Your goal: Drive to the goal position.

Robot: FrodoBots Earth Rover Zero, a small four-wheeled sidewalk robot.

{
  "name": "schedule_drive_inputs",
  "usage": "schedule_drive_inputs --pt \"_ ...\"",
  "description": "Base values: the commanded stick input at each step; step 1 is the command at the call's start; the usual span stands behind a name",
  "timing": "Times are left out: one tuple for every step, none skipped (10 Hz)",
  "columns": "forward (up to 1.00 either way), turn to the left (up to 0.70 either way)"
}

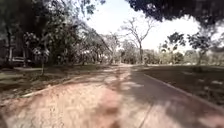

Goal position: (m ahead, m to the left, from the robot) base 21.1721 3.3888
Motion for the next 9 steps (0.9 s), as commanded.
schedule_drive_inputs --pt "0.85 0.00" --pt "0.85 0.00" --pt "0.85 0.00" --pt "0.85 0.00" --pt "0.85 0.00" --pt "0.85 0.00" --pt "0.85 0.00" --pt "0.85 0.00" --pt "0.85 0.00"
